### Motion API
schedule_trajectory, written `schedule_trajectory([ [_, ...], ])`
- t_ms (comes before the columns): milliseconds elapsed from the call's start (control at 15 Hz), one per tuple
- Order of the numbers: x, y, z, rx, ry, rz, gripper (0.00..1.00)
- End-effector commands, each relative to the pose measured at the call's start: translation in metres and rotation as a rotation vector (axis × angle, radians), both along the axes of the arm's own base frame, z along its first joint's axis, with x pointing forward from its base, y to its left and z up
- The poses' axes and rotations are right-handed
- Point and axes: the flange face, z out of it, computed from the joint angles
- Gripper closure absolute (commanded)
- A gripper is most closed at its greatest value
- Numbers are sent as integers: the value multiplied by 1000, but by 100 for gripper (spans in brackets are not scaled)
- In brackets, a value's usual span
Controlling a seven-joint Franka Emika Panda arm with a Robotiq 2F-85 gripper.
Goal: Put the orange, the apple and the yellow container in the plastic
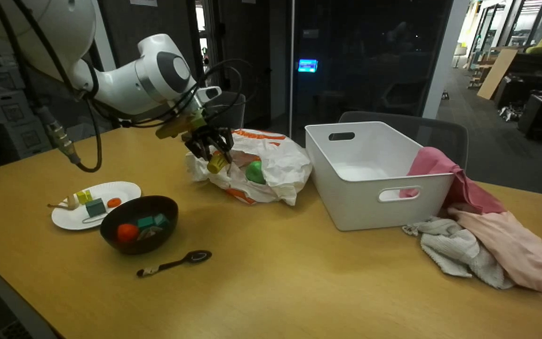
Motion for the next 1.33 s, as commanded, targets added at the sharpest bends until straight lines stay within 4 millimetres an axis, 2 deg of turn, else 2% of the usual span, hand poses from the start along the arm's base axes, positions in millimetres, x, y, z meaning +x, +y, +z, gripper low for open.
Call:
schedule_trajectory([
  [0, 17, 15, -9, -42, -76, 175, 72],
  [400, 42, 14, -53, -111, -132, 353, 72],
  [467, 44, 10, -58, -119, -135, 356, 67],
  [533, 45, 7, -62, -120, -132, 354, 22],
  [600, 45, 2, -64, -121, -129, 351, 22],
  [800, 37, -1, -57, -100, -117, 319, 1],
  [1067, 22, 12, -26, -66, -160, 347, 0],
  [1267, 7, 18, 2, -33, -107, 261, 0],
])
